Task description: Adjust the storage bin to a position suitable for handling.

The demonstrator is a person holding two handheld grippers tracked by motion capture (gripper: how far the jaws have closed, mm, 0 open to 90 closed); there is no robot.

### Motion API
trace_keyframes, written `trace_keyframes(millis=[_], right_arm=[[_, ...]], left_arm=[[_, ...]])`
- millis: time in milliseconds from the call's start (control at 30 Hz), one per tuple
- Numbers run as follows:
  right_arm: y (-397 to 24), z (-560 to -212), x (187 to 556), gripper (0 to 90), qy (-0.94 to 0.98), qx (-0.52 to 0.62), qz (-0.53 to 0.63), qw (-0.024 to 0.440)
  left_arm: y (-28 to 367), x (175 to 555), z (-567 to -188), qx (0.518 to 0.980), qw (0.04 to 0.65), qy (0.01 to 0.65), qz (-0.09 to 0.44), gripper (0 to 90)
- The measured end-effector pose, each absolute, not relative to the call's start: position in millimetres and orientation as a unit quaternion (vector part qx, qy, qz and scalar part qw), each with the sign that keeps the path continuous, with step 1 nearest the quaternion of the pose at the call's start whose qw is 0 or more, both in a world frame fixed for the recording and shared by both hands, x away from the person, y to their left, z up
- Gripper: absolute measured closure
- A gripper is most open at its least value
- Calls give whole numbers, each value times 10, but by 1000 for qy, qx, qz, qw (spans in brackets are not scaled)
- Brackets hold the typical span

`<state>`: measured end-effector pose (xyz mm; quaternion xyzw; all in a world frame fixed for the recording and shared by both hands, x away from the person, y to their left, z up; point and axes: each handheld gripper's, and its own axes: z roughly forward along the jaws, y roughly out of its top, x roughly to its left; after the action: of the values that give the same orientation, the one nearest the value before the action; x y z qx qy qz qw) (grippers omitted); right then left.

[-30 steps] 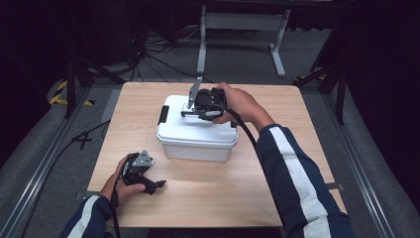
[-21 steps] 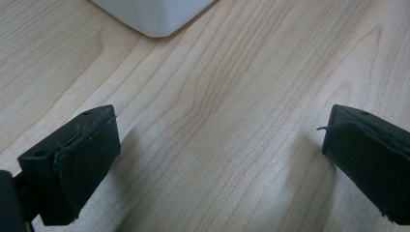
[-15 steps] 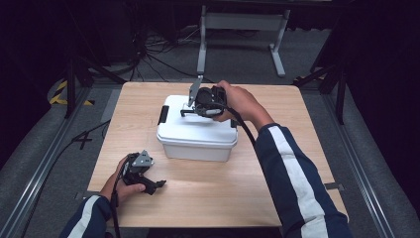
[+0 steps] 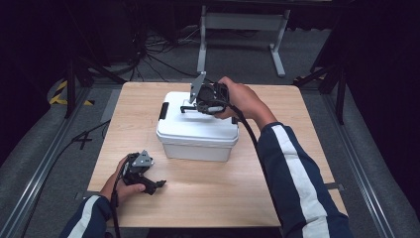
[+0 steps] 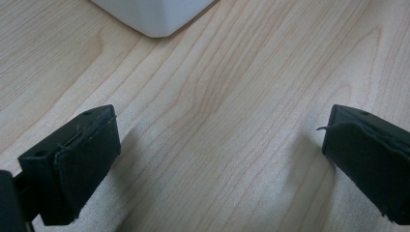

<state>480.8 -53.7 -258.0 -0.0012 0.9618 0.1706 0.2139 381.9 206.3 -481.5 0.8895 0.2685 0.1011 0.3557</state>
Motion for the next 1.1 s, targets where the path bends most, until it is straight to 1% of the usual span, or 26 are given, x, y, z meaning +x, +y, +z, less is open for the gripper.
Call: trace_keyframes(millis=[400, 800, 1100], right_arm=[[-698, -2446, 4736, 848, 959, -2, 179, 219], [-897, -2411, 4679, 848, 960, 0, 177, 217], [-1122, -2384, 4636, 848, 958, 12, 181, 221]], left_arm=[[2069, 3814, -4813, 890, 354, 268, 101, 5], [2069, 3813, -4813, 890, 354, 269, 101, 5], [2070, 3810, -4813, 890, 354, 270, 102, 5]])
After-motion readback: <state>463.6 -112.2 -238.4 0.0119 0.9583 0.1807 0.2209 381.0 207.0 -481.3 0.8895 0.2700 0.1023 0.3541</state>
